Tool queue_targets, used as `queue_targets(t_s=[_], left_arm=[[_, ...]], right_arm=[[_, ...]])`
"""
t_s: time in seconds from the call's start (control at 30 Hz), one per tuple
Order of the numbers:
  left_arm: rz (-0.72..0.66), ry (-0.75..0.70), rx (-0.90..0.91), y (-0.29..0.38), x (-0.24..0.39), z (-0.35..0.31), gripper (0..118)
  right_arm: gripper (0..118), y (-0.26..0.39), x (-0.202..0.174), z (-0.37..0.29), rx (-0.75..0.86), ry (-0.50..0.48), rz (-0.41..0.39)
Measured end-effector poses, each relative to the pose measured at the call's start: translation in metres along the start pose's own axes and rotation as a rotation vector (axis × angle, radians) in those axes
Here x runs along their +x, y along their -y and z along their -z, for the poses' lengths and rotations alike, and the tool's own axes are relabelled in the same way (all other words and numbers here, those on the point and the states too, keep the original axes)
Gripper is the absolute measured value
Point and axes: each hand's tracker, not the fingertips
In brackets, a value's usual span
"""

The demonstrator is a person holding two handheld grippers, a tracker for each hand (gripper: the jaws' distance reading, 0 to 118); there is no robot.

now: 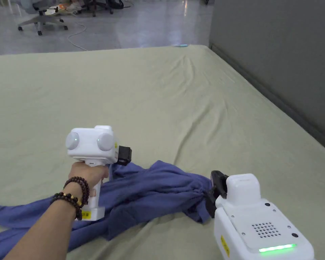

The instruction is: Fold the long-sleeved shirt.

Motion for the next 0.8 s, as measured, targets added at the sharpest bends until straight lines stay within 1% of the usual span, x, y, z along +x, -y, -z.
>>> queue_targets(t_s=[0.03,0.13,0.17,0.2,0.23,0.27,0.3,0.33,0.37,0.4,0.47,0.53,0.57,0.63,0.67,0.7,0.73,0.77,0.8], left_arm=[[-0.004,0.007,-0.002,-0.004,0.001,0.012,107],[0.012,0.046,-0.097,-0.008,0.012,0.038,105],[0.027,0.043,-0.139,-0.009,0.013,0.038,98],[0.044,0.065,-0.138,-0.006,0.017,0.033,72],[0.045,0.087,-0.085,-0.007,0.023,0.022,57],[0.039,0.147,-0.072,-0.010,0.027,0.016,14],[0.050,0.119,-0.065,-0.014,0.029,0.009,3],[0.100,0.073,-0.034,-0.015,0.034,0.004,3],[0.131,0.071,-0.031,-0.015,0.036,0.001,3],[0.127,0.079,-0.035,-0.016,0.037,-0.001,3],[0.105,0.086,-0.032,-0.019,0.030,-0.002,3],[0.079,0.095,-0.021,-0.020,0.024,-0.009,3],[0.072,0.098,-0.017,-0.020,0.020,-0.009,3],[0.070,0.104,-0.013,-0.019,0.015,-0.017,3],[0.069,0.106,-0.011,-0.019,0.012,-0.021,3],[0.065,0.109,-0.005,-0.016,0.010,-0.024,3],[0.049,0.122,0.007,-0.015,0.004,-0.031,3],[0.036,0.135,0.010,-0.014,0.000,-0.036,3],[0.014,0.157,0.027,-0.013,-0.005,-0.043,3]], right_arm=[[0,0.001,0.002,0.003,-0.013,0.002,-0.002],[0,0.005,0.005,0.011,-0.052,0.015,-0.016],[0,0.005,0.007,0.013,-0.059,0.015,-0.016],[1,0.007,0.010,0.015,-0.070,0.017,-0.011],[18,0.009,0.013,0.017,-0.103,0.034,0.007],[53,0.010,0.016,0.023,-0.162,0.060,0.028],[106,0.012,0.021,0.033,-0.243,0.074,0.048],[118,0.019,0.024,0.042,-0.297,0.053,0.055],[115,0.026,0.025,0.051,-0.303,0.034,0.065],[113,0.034,0.024,0.061,-0.346,0.011,0.049],[109,0.047,0.019,0.082,-0.427,0.010,-0.013],[90,0.055,0.017,0.092,-0.476,-0.002,-0.033],[81,0.059,0.016,0.102,-0.487,-0.016,-0.019],[73,0.062,0.018,0.117,-0.515,-0.025,0.010],[62,0.065,0.019,0.126,-0.526,-0.020,0.018],[34,0.068,0.021,0.135,-0.531,-0.020,0.026],[28,0.065,0.026,0.134,-0.565,-0.034,0.055],[7,0.060,0.030,0.129,-0.538,-0.031,0.070],[2,0.055,0.035,0.125,-0.493,-0.056,0.127]])
